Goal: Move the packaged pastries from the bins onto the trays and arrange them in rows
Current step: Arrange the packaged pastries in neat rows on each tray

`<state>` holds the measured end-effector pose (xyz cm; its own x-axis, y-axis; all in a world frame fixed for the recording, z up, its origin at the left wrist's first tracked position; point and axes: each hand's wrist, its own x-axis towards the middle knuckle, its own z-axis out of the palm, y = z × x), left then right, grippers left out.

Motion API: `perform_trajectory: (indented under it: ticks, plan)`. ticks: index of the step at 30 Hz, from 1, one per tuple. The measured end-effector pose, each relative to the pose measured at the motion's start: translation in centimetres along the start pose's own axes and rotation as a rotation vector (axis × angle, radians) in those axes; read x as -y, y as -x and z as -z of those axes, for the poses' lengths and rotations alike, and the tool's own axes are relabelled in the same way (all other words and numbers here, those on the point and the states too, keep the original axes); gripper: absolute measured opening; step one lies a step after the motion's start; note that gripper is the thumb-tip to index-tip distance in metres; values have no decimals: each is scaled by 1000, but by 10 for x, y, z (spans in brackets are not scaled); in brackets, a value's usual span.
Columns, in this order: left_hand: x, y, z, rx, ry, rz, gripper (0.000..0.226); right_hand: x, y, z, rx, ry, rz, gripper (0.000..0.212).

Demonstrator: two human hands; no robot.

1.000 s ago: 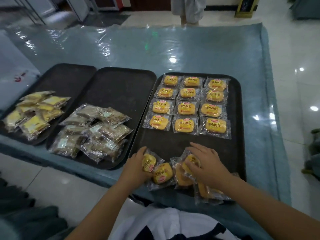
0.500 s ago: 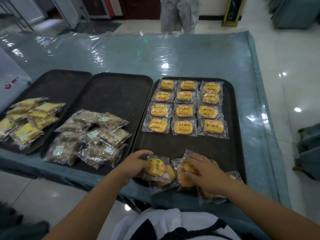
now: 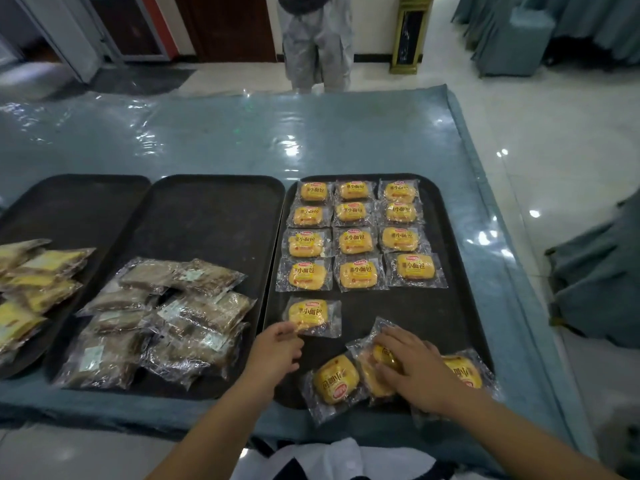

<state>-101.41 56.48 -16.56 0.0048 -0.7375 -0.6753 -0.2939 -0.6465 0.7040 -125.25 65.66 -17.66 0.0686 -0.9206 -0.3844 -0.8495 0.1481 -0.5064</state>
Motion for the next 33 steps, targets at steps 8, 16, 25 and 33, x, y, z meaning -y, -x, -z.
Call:
perform_trajectory:
  ticks: [8,16,25,33]
  plan:
    - [-1,-1,-18,-40,-952,-753,55,11,4,-5,-22,79,-73,51]
    - [26,-66,-31,-99,-1253,-766,74,19,15,-18,-65,106,-178,74]
    - [24,-78,-17,-136,-1184,-806,61,21,24,-39,-121,178,-269,83]
    - [13,-78,-15,-58,-1082,-828,63,29,38,-31,-67,207,-271,74]
